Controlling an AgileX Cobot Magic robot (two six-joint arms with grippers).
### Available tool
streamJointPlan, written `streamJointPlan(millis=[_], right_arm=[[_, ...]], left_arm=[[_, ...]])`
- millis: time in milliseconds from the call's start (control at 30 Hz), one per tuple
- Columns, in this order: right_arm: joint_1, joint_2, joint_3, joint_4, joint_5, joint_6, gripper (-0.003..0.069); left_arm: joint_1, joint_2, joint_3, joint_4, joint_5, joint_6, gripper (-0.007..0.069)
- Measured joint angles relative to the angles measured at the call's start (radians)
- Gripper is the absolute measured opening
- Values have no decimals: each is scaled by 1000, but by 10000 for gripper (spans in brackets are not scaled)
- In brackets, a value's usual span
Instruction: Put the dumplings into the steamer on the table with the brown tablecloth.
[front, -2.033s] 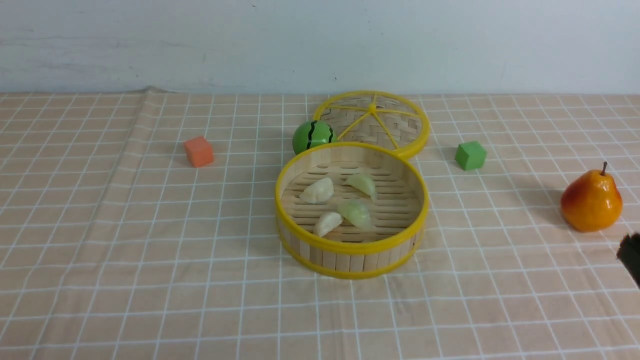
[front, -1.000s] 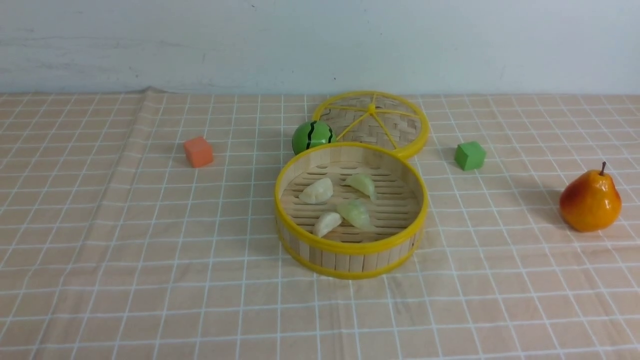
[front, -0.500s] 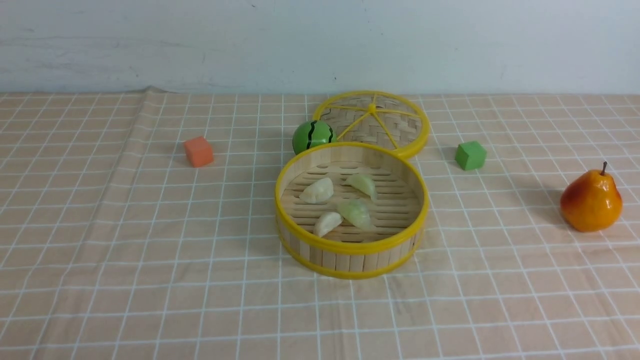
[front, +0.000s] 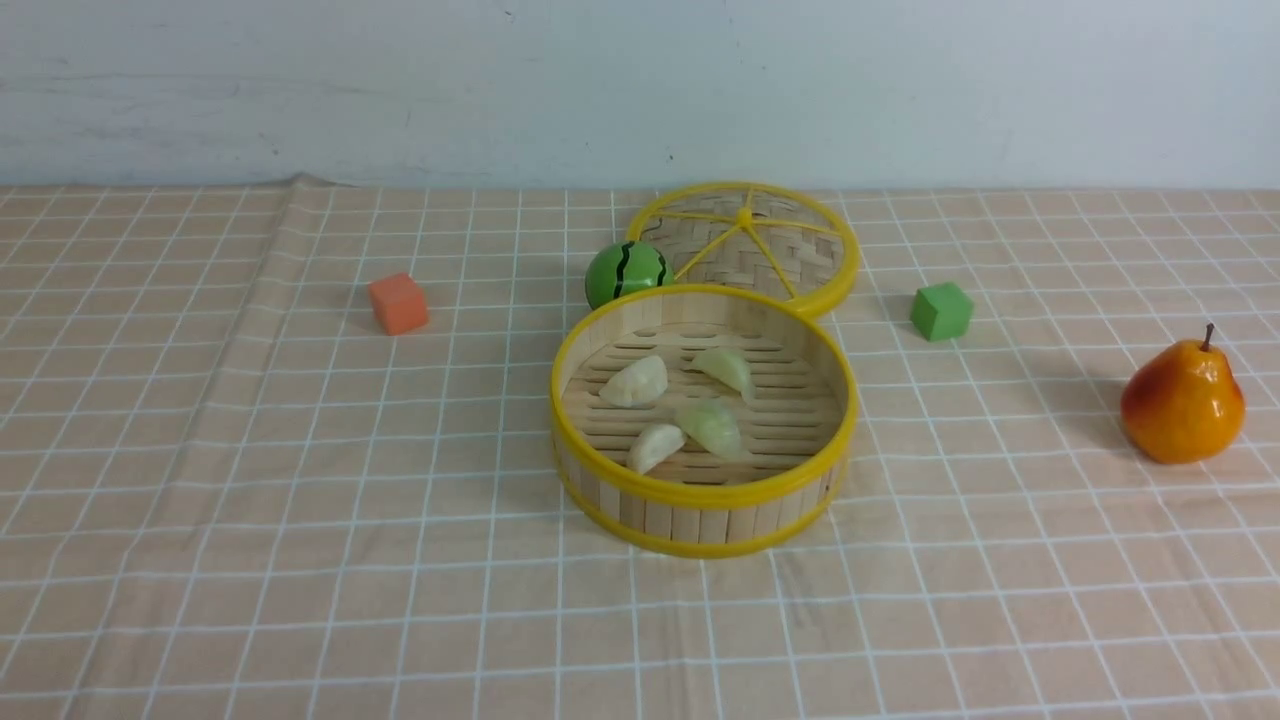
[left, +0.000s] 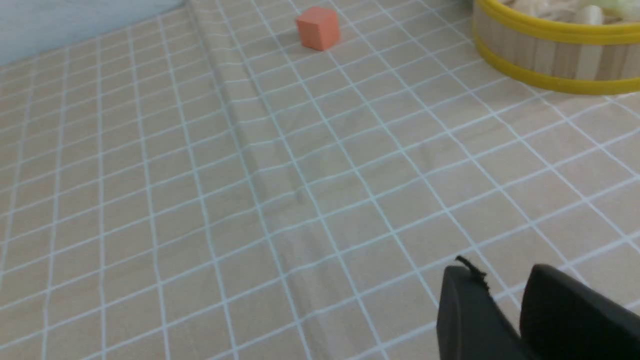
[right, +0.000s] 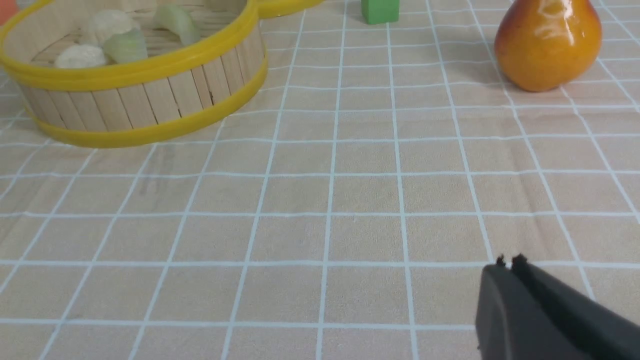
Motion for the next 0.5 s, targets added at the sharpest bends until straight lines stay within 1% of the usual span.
streamJointPlan(millis=[67, 167, 233, 300, 333, 367, 400, 433, 467, 500], right_arm=[[0, 0, 0, 0, 0, 0, -10], [0, 0, 0, 1, 1, 0, -6], [0, 0, 0, 1, 1, 0, -4], [0, 0, 0, 1, 1, 0, -3], [0, 0, 0, 1, 1, 0, -1], [0, 0, 0, 1, 1, 0, -1], [0, 0, 0, 1, 1, 0, -1], [0, 0, 0, 1, 1, 0, 0], [0, 0, 0, 1, 1, 0, 0], [0, 0, 0, 1, 1, 0, 0]], left_arm=[[21, -18, 15, 5, -23, 0, 167], [109, -26, 39, 17, -137, 0, 169], [233, -26, 68, -5, -305, 3, 173], [277, -26, 84, -28, -384, 10, 173], [352, -26, 136, -95, -573, 37, 173], [376, -26, 163, -128, -656, 47, 173], [382, -26, 170, -128, -677, 51, 173], [418, -26, 234, -216, -834, 87, 173], [431, -26, 264, -258, -913, 103, 173], [442, -26, 290, -306, -947, 118, 170]])
